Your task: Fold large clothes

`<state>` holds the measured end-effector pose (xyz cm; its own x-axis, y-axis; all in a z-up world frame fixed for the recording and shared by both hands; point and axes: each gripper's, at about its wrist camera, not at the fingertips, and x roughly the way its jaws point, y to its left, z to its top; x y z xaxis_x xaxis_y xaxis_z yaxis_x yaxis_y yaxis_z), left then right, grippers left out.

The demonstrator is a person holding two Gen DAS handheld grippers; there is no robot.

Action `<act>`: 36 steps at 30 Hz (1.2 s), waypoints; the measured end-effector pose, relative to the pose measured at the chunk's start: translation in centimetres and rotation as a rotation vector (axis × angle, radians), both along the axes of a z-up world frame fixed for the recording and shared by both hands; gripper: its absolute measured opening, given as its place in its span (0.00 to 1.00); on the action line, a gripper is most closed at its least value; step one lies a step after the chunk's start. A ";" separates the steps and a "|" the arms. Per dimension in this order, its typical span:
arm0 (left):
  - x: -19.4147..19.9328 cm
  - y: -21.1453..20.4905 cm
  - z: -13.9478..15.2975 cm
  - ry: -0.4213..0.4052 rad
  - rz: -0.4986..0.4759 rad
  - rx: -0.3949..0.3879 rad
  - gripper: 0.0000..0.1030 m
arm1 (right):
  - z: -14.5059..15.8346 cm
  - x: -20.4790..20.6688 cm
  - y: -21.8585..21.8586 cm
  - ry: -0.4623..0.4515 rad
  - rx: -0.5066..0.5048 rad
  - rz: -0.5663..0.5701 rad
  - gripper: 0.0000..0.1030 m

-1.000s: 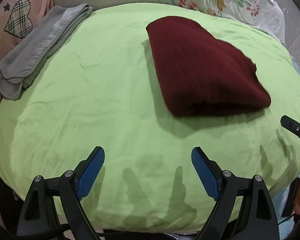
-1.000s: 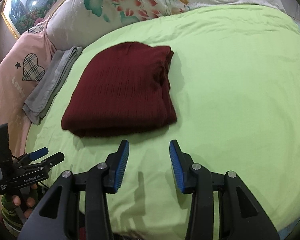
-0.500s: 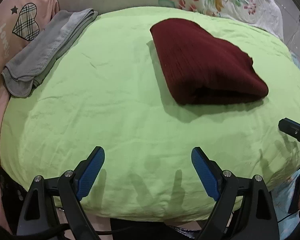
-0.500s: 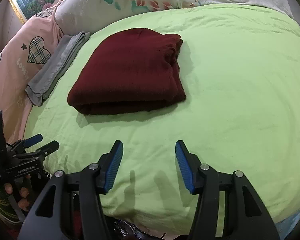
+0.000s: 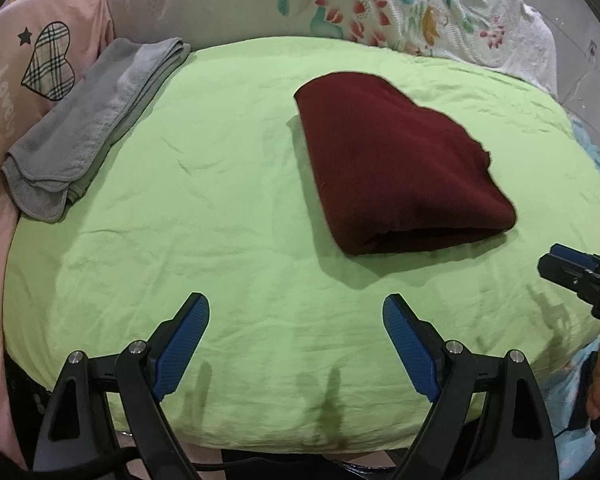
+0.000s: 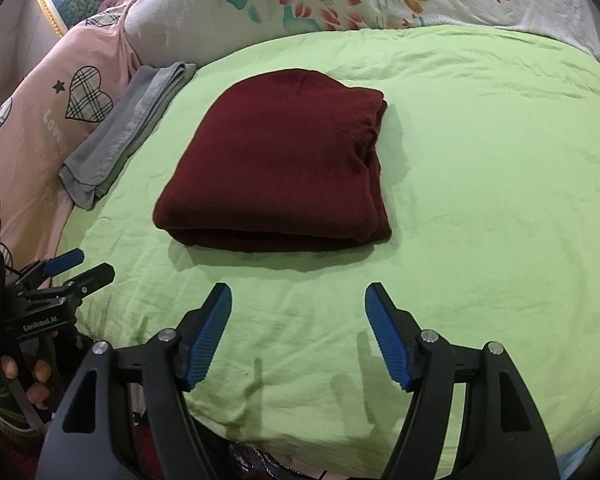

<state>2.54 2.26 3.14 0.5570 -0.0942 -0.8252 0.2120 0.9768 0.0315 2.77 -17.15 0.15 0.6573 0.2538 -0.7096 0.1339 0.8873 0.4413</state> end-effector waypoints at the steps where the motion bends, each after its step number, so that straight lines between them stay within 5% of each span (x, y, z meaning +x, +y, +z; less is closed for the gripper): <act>1: -0.2 0.0 0.3 -0.003 -0.011 -0.007 0.87 | 0.2 0.0 -0.1 0.001 -0.003 0.006 0.69; 12: -3.0 1.2 5.0 -0.106 -0.053 -0.030 0.90 | 4.6 -2.4 -1.0 -0.048 -0.061 0.063 0.78; 18: -2.7 0.5 3.4 -0.120 -0.044 0.054 0.90 | 3.5 -2.3 0.2 -0.026 -0.101 0.068 0.78; 36: 0.0 -1.7 1.5 -0.101 -0.050 0.086 0.90 | 2.0 0.3 2.4 0.007 -0.154 0.096 0.78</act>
<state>2.53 0.55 4.69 0.6341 -0.0556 -0.7713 0.2518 0.9579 0.1379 3.12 -14.80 2.18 0.6301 0.2032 -0.7494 0.0477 0.9532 0.2986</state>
